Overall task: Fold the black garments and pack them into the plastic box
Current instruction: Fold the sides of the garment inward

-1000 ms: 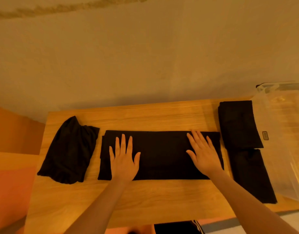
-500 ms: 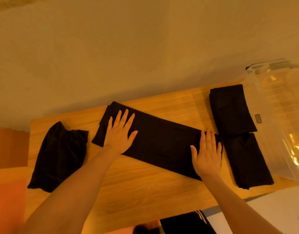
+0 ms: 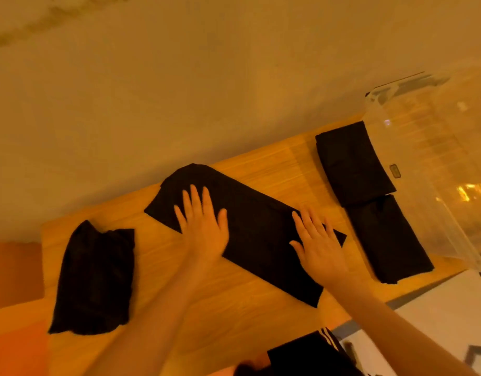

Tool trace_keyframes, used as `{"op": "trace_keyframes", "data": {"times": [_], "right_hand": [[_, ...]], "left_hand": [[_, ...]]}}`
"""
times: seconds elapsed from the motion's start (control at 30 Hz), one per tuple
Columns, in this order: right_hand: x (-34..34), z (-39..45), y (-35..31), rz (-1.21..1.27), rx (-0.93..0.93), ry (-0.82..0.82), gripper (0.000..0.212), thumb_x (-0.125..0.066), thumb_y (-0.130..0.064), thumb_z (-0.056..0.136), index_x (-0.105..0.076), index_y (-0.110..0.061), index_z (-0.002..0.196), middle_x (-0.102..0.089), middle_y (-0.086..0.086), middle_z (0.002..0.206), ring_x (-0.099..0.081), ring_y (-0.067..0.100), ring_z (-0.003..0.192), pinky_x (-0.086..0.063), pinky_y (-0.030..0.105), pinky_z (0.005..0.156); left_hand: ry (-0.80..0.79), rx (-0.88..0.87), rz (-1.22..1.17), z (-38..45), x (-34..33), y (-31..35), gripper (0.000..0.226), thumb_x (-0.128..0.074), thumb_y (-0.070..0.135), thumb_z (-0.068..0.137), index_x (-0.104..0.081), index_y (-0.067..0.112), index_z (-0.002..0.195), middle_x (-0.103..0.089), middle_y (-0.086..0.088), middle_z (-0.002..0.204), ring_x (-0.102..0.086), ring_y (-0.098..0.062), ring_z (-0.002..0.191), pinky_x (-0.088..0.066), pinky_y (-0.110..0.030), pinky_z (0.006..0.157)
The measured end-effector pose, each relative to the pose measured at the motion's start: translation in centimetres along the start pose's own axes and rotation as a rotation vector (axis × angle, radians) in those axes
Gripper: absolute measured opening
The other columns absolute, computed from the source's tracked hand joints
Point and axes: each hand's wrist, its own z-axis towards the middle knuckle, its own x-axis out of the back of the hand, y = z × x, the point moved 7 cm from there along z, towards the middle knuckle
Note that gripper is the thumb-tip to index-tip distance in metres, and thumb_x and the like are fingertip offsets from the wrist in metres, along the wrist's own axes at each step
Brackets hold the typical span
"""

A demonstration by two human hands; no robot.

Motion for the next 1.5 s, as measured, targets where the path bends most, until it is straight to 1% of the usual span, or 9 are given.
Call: {"op": "trace_keyframes", "data": {"times": [0.43,0.57,0.73,0.83,0.93,1.07,1.23,1.4,1.5], "right_hand": [[-4.2,-9.7,-4.5,0.345,-0.305,0.029,0.075,0.001,-0.06,0.091,-0.01,-0.01,0.146,-0.014,0.012,0.152,-0.008,0.022,0.141,-0.005,0.033,0.114],[-2.8,-10.4,-3.8,0.243,0.06,0.094,0.061,-0.008,-0.05,0.097,0.002,-0.019,0.148,-0.004,0.002,0.156,0.003,0.014,0.144,-0.007,0.03,0.115],[-5.8,-13.6,-1.6,-0.051,0.477,-0.007,0.074,-0.033,-0.048,0.09,0.0,-0.017,0.148,-0.013,0.003,0.155,0.001,0.017,0.145,-0.009,0.034,0.114],[-6.7,-14.7,-0.5,-0.153,0.492,-0.004,0.079,-0.036,-0.044,0.086,0.004,-0.015,0.148,0.0,0.006,0.157,0.005,0.018,0.144,-0.006,0.035,0.115],[-6.4,-15.0,-0.8,-0.077,0.452,0.044,0.072,-0.038,-0.03,0.087,-0.003,-0.018,0.149,-0.034,0.005,0.147,-0.012,0.02,0.143,-0.008,0.035,0.115],[-4.9,-16.1,-1.8,-0.047,0.405,0.11,0.046,-0.013,-0.022,0.101,-0.05,-0.015,0.127,-0.062,0.007,0.123,-0.055,0.026,0.118,-0.014,0.036,0.112],[-3.6,-17.2,-3.1,-0.123,0.437,0.185,0.042,-0.037,-0.014,0.075,-0.073,-0.018,0.097,-0.071,0.003,0.104,-0.066,0.02,0.101,-0.015,0.036,0.11],[-2.2,-18.5,-4.0,0.055,0.454,0.122,0.041,-0.084,0.002,0.047,-0.075,-0.019,0.081,-0.074,-0.002,0.084,-0.071,0.011,0.079,-0.053,0.036,0.083],[-1.7,-18.7,-4.0,0.27,0.305,-0.054,0.027,-0.072,-0.005,0.076,-0.071,-0.014,0.102,-0.07,0.001,0.099,-0.066,0.015,0.094,-0.052,0.024,0.083]], "left_hand": [[-0.205,-0.349,0.219,-1.1,-2.7,0.2,0.068,-0.029,0.048,0.096,0.004,0.018,0.147,0.009,-0.009,0.156,0.011,-0.027,0.143,0.006,-0.046,0.114],[0.089,-0.529,0.165,-8.2,-1.9,4.0,0.072,-0.068,0.037,0.077,-0.041,0.009,0.138,-0.034,-0.016,0.146,-0.031,-0.032,0.136,-0.021,-0.049,0.107],[-0.085,-0.838,0.177,-21.6,-8.4,6.4,0.065,-0.055,0.053,0.075,-0.055,0.013,0.127,-0.05,-0.005,0.137,-0.033,-0.021,0.134,-0.031,-0.044,0.102],[-0.08,-0.836,0.143,-23.0,-9.6,5.7,0.058,-0.059,0.046,0.076,-0.059,0.013,0.124,-0.057,-0.005,0.131,-0.047,-0.022,0.126,-0.037,-0.041,0.098],[-0.015,-0.854,0.093,-23.3,-9.3,5.6,0.051,-0.031,0.021,0.079,-0.063,0.015,0.119,-0.061,-0.003,0.125,-0.057,-0.019,0.117,-0.045,-0.037,0.095],[-0.046,-0.869,0.04,-24.5,-9.2,5.0,0.052,-0.03,0.014,0.077,-0.066,0.017,0.114,-0.065,0.0,0.12,-0.06,-0.017,0.113,-0.046,-0.032,0.093],[-0.058,-0.854,-0.018,-25.3,-7.5,4.2,0.048,-0.033,0.01,0.071,-0.074,0.019,0.095,-0.072,0.003,0.102,-0.067,-0.011,0.098,-0.052,-0.025,0.082],[-0.062,-0.574,-0.264,-25.6,-5.7,1.6,0.038,-0.04,0.006,0.081,-0.072,0.017,0.1,-0.07,-0.001,0.106,-0.068,-0.014,0.095,-0.054,-0.025,0.077],[-0.307,-0.294,-0.477,-26.1,-5.2,0.0,0.026,-0.046,0.013,0.094,-0.065,0.017,0.111,-0.066,0.004,0.1,-0.06,-0.008,0.086,-0.047,-0.023,0.074]]}}
